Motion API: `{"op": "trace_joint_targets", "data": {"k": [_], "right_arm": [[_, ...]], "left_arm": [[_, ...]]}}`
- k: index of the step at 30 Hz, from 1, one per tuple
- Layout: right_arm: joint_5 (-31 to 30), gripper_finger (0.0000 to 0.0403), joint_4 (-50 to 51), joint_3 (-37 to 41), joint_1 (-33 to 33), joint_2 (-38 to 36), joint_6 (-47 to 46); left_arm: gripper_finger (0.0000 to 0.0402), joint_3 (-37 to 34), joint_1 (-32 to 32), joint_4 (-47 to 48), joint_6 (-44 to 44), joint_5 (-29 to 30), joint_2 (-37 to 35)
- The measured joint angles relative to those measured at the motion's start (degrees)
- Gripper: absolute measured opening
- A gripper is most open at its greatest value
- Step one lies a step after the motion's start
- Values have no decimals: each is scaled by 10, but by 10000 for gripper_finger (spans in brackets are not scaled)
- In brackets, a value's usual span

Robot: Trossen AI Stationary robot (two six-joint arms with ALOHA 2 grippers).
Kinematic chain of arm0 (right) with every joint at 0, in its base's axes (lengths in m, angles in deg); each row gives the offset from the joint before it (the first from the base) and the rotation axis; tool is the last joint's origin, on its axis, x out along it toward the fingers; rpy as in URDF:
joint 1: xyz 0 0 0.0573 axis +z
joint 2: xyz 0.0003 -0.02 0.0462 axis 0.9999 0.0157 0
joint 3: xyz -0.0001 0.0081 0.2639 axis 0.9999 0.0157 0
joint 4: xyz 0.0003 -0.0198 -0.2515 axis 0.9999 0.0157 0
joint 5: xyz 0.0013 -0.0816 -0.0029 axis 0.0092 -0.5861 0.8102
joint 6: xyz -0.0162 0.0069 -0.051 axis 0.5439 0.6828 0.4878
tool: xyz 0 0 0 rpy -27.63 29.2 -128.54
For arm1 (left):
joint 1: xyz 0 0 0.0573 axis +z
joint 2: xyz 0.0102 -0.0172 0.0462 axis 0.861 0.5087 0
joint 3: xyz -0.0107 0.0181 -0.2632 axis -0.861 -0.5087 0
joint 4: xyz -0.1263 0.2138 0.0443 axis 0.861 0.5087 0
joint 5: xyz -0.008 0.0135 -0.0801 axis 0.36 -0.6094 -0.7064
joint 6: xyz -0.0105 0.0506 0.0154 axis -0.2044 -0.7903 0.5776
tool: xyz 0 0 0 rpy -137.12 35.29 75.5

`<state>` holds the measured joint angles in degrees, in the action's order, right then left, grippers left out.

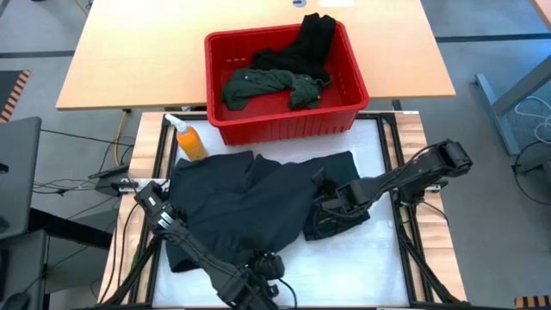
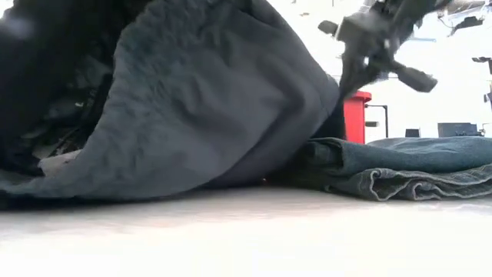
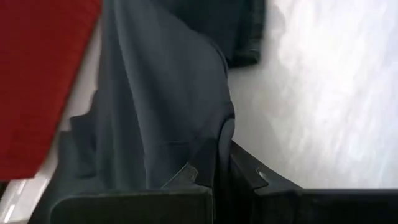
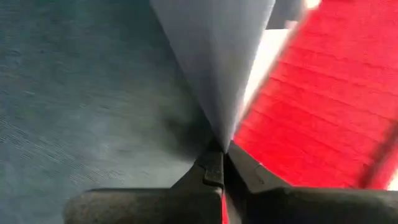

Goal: Fold Laundry from Bin
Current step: Fold the dark blue shorts

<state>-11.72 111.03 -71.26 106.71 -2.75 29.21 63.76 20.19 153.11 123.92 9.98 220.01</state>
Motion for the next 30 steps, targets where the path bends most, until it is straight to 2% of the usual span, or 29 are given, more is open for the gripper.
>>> {"op": "trace_joint_targets", "data": {"k": [9, 12, 14, 18, 22, 25, 28, 30], "right_arm": [[-60, 16, 31, -42, 23, -98, -5], [-56, 16, -4, -46, 41, -106, 8], [-58, 16, -62, -46, 54, -92, 42], [-59, 16, -260, -46, 52, -24, 175], [-47, 16, -481, -75, 13, 82, 325], [-13, 16, -609, -129, -26, 162, 364], [20, 16, -632, -209, -60, 237, 364], [39, 16, -625, -266, -78, 288, 364]], "left_arm": [[0, 3, -46, 4, 104, 94, -41], [0, 3, -69, 3, 136, 112, -51], [0, 3, -87, 12, 168, 125, -56], [0, 2, -125, 62, 290, 149, -61], [0, -25, -160, 58, 368, 155, -65], [0, -54, -176, 58, 413, 139, -73], [0, -95, -184, 58, 415, 71, -97], [0, -132, -196, 59, 428, 55, -118]]}}
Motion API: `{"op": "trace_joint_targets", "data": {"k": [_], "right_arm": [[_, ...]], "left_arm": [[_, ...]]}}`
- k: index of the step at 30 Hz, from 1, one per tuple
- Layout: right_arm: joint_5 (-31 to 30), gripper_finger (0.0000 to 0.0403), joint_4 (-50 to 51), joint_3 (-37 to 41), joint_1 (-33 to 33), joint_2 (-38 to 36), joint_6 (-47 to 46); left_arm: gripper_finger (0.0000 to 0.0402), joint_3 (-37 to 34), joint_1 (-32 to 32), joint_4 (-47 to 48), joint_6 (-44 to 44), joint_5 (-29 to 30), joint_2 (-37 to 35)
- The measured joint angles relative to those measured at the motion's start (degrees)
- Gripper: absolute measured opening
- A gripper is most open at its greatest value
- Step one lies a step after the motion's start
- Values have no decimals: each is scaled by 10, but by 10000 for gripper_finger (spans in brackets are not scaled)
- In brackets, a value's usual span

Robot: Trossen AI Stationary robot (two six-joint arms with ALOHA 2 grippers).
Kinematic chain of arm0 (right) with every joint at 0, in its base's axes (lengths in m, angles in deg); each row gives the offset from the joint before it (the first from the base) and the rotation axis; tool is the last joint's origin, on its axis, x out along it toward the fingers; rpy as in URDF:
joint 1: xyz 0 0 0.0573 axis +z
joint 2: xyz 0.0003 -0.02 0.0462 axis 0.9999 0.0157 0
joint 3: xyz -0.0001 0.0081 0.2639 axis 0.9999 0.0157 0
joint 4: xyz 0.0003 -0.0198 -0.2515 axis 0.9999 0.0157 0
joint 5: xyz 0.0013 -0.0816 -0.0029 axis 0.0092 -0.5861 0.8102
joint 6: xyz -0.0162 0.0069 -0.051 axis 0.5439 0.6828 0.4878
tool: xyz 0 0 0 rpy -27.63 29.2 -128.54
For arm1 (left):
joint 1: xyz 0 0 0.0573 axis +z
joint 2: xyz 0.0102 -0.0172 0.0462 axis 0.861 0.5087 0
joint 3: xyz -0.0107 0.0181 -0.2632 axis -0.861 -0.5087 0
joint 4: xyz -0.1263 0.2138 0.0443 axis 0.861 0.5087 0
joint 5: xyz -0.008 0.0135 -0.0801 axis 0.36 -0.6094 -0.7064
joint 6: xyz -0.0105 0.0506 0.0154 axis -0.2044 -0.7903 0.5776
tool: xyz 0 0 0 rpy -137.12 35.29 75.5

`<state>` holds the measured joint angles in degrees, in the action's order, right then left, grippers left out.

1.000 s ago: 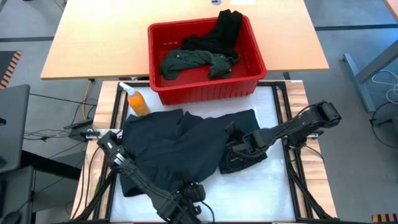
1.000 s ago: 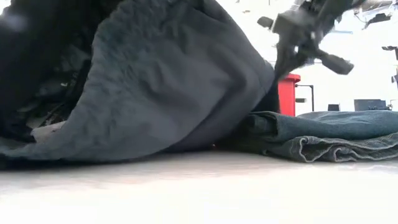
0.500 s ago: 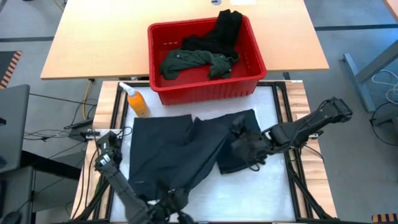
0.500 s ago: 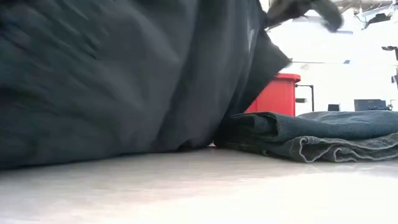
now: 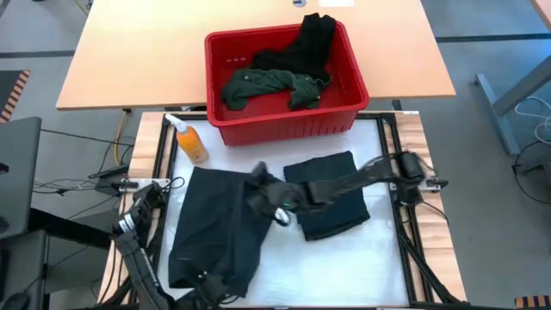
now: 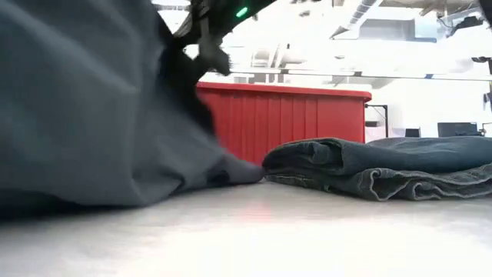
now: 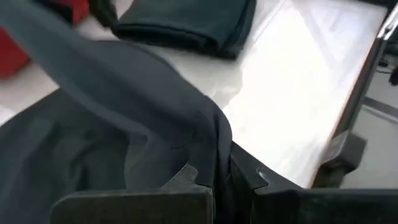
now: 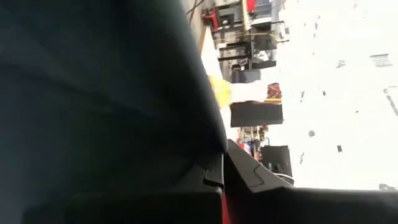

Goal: Fold Laundry from Bin
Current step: Fold the dark blue shorts

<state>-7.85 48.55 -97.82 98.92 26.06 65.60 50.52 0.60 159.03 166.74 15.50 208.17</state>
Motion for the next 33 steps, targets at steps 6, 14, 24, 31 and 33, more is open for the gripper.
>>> {"op": "trace_joint_targets", "data": {"k": [6, 14, 24, 31, 33], "right_arm": [[38, 16, 57, -169, -34, 137, -9], [115, 18, 88, -396, -70, 295, -30], [159, 92, 155, -461, -89, 365, -120], [188, 160, 238, -461, -85, 333, -156], [173, 184, 249, -461, -82, 318, -154]], "left_arm": [[0, -182, -67, 0, 152, -11, -104], [3, -378, -150, -54, 299, -69, -190], [43, -407, -150, -60, 297, -197, -193], [115, -407, -145, -57, 295, -236, -193], [135, -407, -141, -56, 298, -265, -193]]}}
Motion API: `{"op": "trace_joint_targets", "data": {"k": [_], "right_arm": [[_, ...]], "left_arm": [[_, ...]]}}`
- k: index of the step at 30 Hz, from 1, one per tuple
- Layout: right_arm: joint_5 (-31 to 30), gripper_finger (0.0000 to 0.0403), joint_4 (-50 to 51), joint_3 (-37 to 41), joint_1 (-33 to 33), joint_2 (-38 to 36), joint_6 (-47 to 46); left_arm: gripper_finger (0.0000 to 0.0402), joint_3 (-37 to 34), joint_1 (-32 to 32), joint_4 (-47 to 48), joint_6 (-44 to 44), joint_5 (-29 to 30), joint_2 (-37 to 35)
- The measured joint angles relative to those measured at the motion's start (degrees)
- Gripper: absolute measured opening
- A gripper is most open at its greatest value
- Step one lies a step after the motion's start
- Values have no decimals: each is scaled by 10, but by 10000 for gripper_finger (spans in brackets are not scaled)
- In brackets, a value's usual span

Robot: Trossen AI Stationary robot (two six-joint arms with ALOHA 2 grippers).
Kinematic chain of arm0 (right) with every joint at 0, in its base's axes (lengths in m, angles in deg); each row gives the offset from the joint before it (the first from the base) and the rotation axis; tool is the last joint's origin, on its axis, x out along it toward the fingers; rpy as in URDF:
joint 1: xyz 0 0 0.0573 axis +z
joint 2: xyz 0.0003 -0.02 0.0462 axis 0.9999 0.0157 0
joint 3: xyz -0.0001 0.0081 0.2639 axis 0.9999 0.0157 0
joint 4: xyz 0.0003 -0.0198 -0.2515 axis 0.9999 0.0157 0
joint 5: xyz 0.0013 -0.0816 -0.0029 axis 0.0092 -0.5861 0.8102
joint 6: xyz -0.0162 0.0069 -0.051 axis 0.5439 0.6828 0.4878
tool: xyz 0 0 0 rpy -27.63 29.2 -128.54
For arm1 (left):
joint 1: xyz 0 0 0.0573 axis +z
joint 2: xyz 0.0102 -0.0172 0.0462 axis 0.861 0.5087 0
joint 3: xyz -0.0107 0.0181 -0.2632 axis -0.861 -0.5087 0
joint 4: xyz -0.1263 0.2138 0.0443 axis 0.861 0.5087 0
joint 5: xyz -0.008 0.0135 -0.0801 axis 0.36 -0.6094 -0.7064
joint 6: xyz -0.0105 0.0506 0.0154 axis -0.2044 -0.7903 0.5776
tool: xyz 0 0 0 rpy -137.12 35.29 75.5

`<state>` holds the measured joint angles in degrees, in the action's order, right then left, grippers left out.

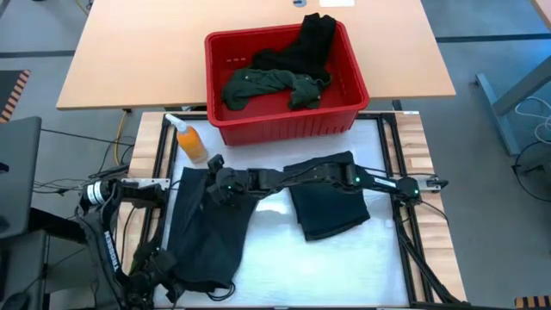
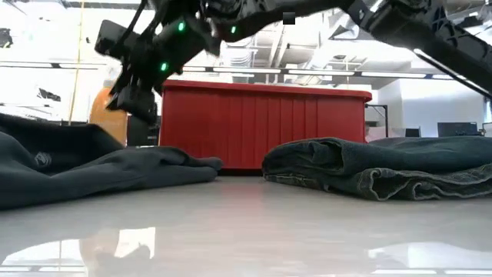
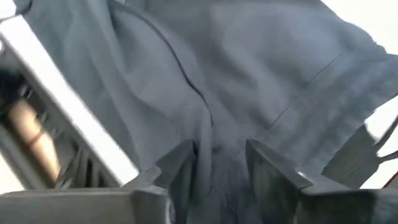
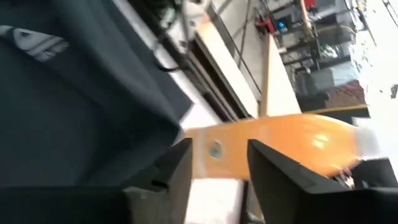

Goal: Fold Laundry from Bin
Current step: Fold the dark blue shorts

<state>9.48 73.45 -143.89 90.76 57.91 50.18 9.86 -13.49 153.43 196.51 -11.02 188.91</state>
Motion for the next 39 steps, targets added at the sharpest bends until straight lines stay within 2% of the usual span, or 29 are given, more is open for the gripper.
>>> {"op": "trace_joint_targets", "data": {"k": [4, 6, 8, 11, 13, 16, 18, 19, 21, 24, 25, 27, 30, 35, 39], "right_arm": [[-45, 228, 73, 0, 2, -47, -10], [-33, 243, 164, 0, 2, -84, -66], [52, 249, 279, -1, -5, -116, -162], [262, 245, 412, -1, -24, -146, -298], [342, 234, 469, -1, -27, -150, -336], [354, 210, 503, 1, -11, -143, -345], [357, 191, 501, 1, 12, -138, -347], [357, 182, 493, 1, 25, -137, -352], [327, 161, 422, 25, 55, -138, -370], [249, 122, 257, 92, 103, -139, -410], [232, 105, 200, 117, 117, -138, -426], [204, 72, 80, 170, 141, -137, -458], [131, 21, -61, 260, 171, -137, -512], [108, 23, -279, 360, 189, -135, -582], [90, 16, -348, 377, 184, -116, -587]], "left_arm": [[166, 0, 7, 7, 1, -89, 0], [173, 0, 7, 15, 1, -133, 0], [175, 1, 7, 16, -4, -167, 0], [176, 14, 7, 24, -25, -226, -4], [176, 26, 7, 26, -45, -257, -10], [177, 47, 12, 20, -78, -280, -22], [177, 68, 17, 19, -105, -262, -29], [177, 79, 19, 21, -124, -233, -30], [177, 97, 24, 23, -166, -129, -33], [174, 103, 41, 31, -219, 48, -34], [171, 95, 52, 29, -235, 82, -34], [165, 70, 81, 28, -262, 83, -32], [153, 15, 129, -3, -310, 47, -32], [137, -60, 185, -35, -418, 40, -31], [127, -97, 223, -35, -451, 35, -38]]}}
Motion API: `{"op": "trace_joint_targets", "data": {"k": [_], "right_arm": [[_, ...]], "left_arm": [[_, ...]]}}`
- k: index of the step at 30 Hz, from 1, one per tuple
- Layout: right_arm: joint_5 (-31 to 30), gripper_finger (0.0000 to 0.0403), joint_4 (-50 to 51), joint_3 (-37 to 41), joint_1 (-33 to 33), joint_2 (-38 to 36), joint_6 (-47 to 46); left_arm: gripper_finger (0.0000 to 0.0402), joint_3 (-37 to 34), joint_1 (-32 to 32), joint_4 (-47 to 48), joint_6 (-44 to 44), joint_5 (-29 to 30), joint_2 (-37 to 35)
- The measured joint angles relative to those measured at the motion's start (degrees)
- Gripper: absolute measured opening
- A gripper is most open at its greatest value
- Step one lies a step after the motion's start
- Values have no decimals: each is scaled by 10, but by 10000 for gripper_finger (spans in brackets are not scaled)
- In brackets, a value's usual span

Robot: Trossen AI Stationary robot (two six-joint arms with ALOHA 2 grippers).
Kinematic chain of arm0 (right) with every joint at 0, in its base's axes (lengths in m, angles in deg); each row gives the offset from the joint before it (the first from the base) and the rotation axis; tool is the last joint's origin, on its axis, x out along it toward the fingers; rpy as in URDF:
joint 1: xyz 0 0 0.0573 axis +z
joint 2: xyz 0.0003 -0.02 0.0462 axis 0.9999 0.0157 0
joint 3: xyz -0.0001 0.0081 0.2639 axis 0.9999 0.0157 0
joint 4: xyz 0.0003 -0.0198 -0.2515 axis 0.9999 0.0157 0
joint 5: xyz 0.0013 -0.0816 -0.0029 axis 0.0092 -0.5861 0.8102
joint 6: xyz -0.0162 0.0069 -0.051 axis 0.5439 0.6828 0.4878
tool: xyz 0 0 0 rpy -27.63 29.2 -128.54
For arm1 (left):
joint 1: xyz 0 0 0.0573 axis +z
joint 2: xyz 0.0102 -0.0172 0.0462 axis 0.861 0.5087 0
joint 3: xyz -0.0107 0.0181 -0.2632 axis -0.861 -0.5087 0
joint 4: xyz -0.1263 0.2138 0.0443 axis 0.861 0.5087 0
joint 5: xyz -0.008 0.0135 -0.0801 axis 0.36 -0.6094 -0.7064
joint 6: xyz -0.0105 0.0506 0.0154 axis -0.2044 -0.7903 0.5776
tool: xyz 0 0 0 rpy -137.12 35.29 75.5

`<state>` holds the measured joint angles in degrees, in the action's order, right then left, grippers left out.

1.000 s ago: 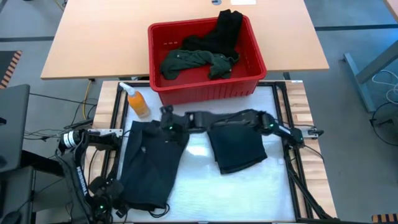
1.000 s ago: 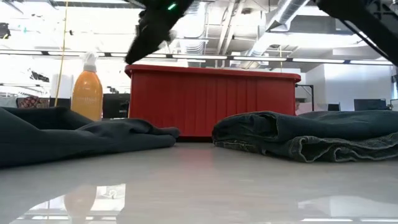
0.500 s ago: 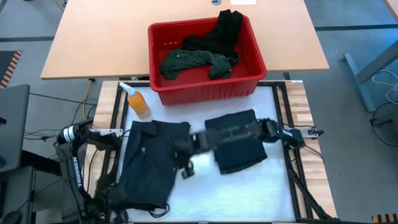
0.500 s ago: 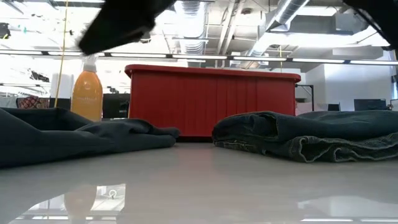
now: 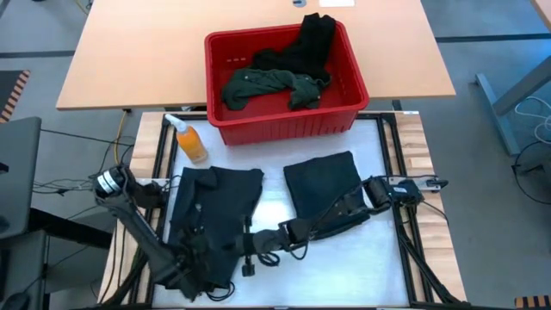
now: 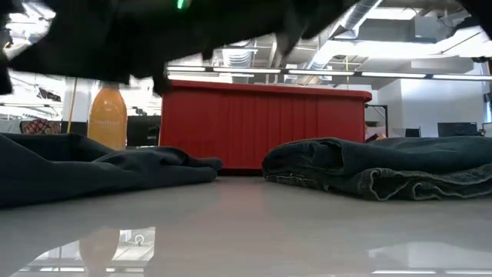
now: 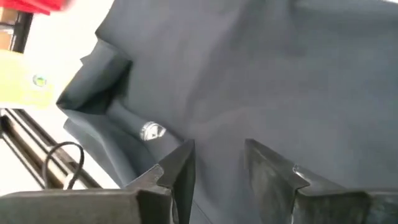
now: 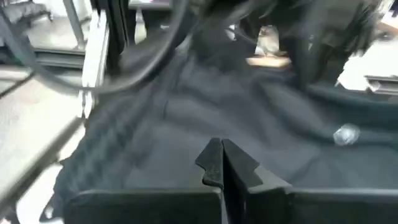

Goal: Fold Laundry from Bin
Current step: Fold the dark blue shorts

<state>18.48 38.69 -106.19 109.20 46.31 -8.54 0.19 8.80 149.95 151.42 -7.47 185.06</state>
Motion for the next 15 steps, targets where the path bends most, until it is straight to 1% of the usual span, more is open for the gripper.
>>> {"op": "trace_joint_targets", "data": {"k": [2, 4, 5, 8, 11, 13, 15], "right_arm": [[16, 13, 21, -24, -4, 31, -6], [48, 13, 43, -68, -8, 73, -21], [55, 13, 60, -91, -7, 92, -21], [55, 13, 121, -159, -2, 137, -19], [57, 14, 220, -201, 4, 146, -20], [57, 14, 278, -206, 7, 141, -17], [58, 14, 368, -207, 12, 121, -4]], "left_arm": [[123, -12, 17, -9, -18, -14, -9], [120, -26, 28, -26, -28, -29, -20], [117, -32, 31, -35, -28, -31, -27], [110, -38, 34, -52, -20, -24, -45], [102, -38, 32, -57, -1, -18, -65], [97, -38, 30, -63, 7, -13, -79], [92, -38, 30, -75, 7, -5, -88]]}}
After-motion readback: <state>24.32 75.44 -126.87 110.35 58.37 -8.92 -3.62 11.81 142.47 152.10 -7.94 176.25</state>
